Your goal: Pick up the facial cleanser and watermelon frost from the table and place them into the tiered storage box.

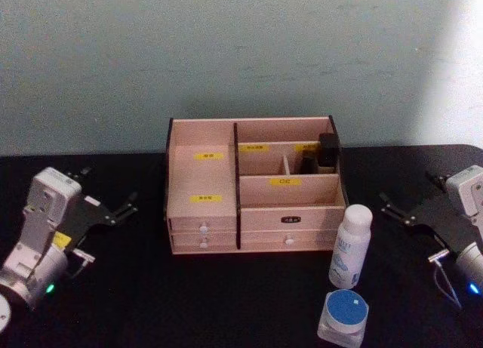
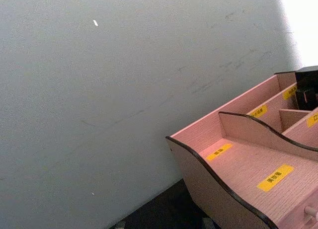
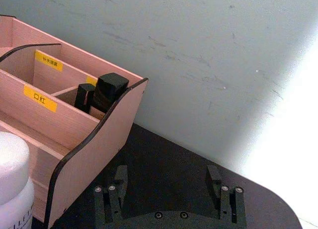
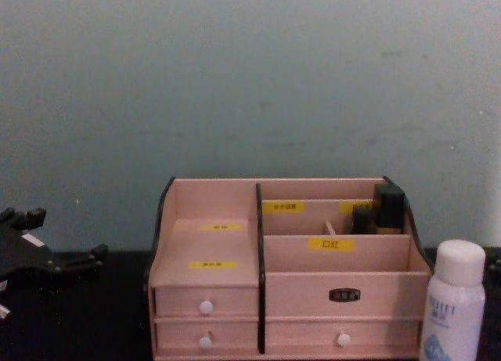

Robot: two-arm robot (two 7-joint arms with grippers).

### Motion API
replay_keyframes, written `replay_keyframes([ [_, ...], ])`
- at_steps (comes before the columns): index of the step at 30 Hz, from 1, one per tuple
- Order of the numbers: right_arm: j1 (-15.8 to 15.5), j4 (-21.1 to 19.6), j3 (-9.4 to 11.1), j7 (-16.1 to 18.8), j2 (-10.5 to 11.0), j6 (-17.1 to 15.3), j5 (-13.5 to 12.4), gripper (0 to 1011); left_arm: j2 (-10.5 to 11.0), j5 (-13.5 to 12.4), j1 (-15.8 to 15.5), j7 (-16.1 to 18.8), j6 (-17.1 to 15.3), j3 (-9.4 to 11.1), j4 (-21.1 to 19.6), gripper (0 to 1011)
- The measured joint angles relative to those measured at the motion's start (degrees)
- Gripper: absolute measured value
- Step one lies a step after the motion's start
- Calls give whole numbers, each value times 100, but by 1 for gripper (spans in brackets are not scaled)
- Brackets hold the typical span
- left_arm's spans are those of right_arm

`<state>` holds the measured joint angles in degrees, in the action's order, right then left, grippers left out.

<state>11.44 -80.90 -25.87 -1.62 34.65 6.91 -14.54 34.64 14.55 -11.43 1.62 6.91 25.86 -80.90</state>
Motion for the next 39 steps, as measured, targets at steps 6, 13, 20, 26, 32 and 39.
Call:
replay_keyframes([
  [6,0,0,0,0,0,0,0,1000,0,0,0,0,0,0,0,1001],
  [13,0,0,0,0,0,0,0,1000,0,0,0,0,0,0,0,1001],
  [20,0,0,0,0,0,0,0,1000,0,0,0,0,0,0,0,1001],
  [26,-1,0,0,0,0,-1,0,1000,0,0,0,0,0,0,0,1001],
  [32,-1,0,0,0,0,-1,0,1000,0,0,0,0,0,0,0,1001],
  [39,-1,0,0,0,0,-1,0,1000,0,0,0,0,0,0,0,1001],
])
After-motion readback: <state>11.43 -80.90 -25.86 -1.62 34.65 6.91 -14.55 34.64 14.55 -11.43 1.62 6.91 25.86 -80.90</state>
